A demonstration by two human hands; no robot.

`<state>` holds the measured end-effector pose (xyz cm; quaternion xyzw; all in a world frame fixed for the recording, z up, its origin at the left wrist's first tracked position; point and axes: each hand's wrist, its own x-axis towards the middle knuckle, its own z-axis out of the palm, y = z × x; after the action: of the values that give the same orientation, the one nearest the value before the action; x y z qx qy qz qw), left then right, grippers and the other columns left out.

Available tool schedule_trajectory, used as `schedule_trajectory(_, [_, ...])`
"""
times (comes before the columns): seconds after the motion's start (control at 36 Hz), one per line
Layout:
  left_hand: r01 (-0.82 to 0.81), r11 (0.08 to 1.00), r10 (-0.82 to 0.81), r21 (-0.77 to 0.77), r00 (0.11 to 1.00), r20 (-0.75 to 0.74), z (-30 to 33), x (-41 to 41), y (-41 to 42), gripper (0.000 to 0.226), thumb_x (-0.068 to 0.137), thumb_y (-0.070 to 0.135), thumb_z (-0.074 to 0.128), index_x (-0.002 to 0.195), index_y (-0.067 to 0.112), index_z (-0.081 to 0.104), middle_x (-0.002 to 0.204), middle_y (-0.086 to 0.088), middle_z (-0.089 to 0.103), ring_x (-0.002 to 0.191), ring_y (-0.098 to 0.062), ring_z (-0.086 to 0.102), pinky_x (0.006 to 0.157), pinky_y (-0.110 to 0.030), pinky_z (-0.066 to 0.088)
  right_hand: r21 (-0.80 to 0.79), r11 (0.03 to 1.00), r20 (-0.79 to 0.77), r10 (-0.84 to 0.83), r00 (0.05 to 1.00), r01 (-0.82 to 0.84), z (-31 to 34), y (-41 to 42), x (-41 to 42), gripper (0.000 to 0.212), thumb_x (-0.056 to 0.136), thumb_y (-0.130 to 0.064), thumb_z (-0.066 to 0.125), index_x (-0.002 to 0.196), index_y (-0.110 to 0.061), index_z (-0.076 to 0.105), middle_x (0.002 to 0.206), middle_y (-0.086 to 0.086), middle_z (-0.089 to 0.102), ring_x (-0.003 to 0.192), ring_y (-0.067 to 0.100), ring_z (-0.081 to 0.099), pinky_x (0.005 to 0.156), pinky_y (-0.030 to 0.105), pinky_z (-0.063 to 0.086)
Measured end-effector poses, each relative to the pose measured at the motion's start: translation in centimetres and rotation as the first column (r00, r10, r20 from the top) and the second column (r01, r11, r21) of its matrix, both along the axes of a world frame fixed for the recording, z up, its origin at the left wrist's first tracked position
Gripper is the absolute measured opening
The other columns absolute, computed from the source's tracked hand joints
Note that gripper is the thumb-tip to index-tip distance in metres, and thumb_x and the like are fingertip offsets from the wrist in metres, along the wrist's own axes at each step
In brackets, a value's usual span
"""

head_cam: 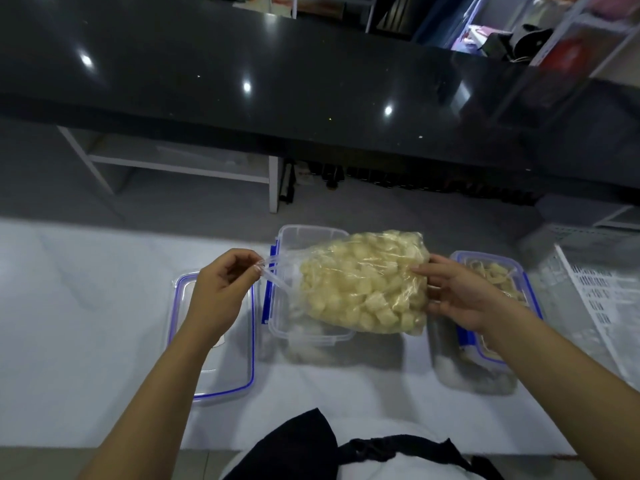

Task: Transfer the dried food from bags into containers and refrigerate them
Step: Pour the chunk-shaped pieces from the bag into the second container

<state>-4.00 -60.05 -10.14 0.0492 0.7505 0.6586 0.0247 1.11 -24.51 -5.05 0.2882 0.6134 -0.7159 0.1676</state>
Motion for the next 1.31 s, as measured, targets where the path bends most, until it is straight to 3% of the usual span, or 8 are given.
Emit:
schedule_trajectory(0.11, [0.014,0.999,-0.014,-0.047,1.000,-0.006,0.0,0.1,0.3,0.030,0.095,0.008,0.065,0.089,0.037,0.070,0.091,0.012,0.073,0.089,-0.010,0.070,0.075,-0.016,0.055,-0.007,1.000,-0.019,-0.004,1.000,0.004,-0.2,0.0,-0.1,0.029,0.067,-0.018,0.080,0.096,-0.020,0.079,0.102,0.008,0.077,0.080,0.022,0.076,0.060,0.033,0.059])
schedule_trajectory(0.33, [0.006,1.000,-0.007,-0.024,0.999,-0.032,0.6,0.0,0.6,0.031,0.094,0.009,0.066,0.088,0.038,0.072,0.090,0.012,0.074,0.087,-0.009,0.070,0.074,-0.013,0.054,0.038,0.999,-0.038,0.011,0.999,-0.010,0.6,-0.3,-0.1,0.047,0.067,-0.020,0.081,0.113,-0.015,0.073,0.106,0.008,0.077,0.083,0.023,0.076,0.061,0.033,0.059])
schedule_trajectory(0.56, [-0.023,0.997,0.027,0.070,0.998,-0.061,1.3,0.0,0.7,0.034,0.093,0.008,0.067,0.090,0.041,0.074,0.092,0.008,0.076,0.089,-0.012,0.072,0.077,-0.016,0.056,0.034,0.999,-0.094,0.013,0.995,-0.009,2.1,0.0,-0.5,0.042,0.067,-0.021,0.080,0.108,-0.019,0.073,0.098,0.005,0.078,0.079,0.021,0.076,0.060,0.034,0.060])
schedule_trajectory(0.67, [0.009,1.000,-0.009,-0.024,0.999,-0.032,0.4,0.4,1.1,0.029,0.094,0.008,0.067,0.090,0.037,0.072,0.091,0.011,0.074,0.089,-0.010,0.070,0.076,-0.016,0.054,0.041,0.999,-0.118,-0.015,0.993,0.020,2.9,0.4,-0.8,0.040,0.068,-0.016,0.078,0.107,-0.014,0.071,0.093,0.005,0.077,0.076,0.020,0.075,0.058,0.034,0.059])
schedule_trajectory(0.78, [0.076,0.984,-0.074,-0.161,0.997,0.019,-0.9,1.0,1.8,0.021,0.094,0.011,0.066,0.093,0.031,0.071,0.090,0.015,0.073,0.087,-0.008,0.068,0.073,-0.011,0.051,0.078,0.997,-0.048,-0.018,0.999,0.021,2.5,0.2,-0.7,0.022,0.081,-0.004,0.073,0.102,-0.010,0.072,0.087,0.005,0.077,0.071,0.020,0.075,0.055,0.033,0.058])
schedule_trajectory(0.89, [0.054,0.984,-0.051,-0.171,0.998,0.022,-1.0,1.4,2.1,0.017,0.095,0.013,0.066,0.095,0.029,0.071,0.089,0.016,0.072,0.086,-0.008,0.068,0.071,-0.010,0.052,0.065,0.997,-0.056,-0.027,0.998,0.031,2.5,0.1,-0.7,0.016,0.080,-0.008,0.074,0.095,-0.013,0.072,0.086,0.005,0.076,0.070,0.019,0.074,0.055,0.032,0.058])
schedule_trajectory(1.0, [0.035,0.983,-0.033,-0.181,0.999,0.015,-0.5,1.1,2.4,0.014,0.095,0.013,0.066,0.096,0.025,0.072,0.086,0.012,0.072,0.081,-0.010,0.067,0.070,-0.012,0.053,0.071,0.997,-0.110,-0.021,0.994,0.029,3.5,0.0,-1.1,0.033,0.070,-0.017,0.079,0.103,-0.011,0.075,0.095,0.008,0.078,0.078,0.021,0.076,0.059,0.034,0.059])
schedule_trajectory(1.31, [0.056,0.983,-0.055,-0.176,0.998,0.014,-0.3,1.3,2.9,0.017,0.094,0.009,0.066,0.097,0.025,0.072,0.088,0.014,0.073,0.081,-0.006,0.068,0.071,-0.011,0.053,0.131,0.991,-0.167,-0.006,0.986,0.028,5.2,-1.4,-2.4,0.017,0.083,-0.015,0.077,0.098,-0.009,0.077,0.092,0.010,0.078,0.078,0.023,0.076,0.060,0.033,0.058])
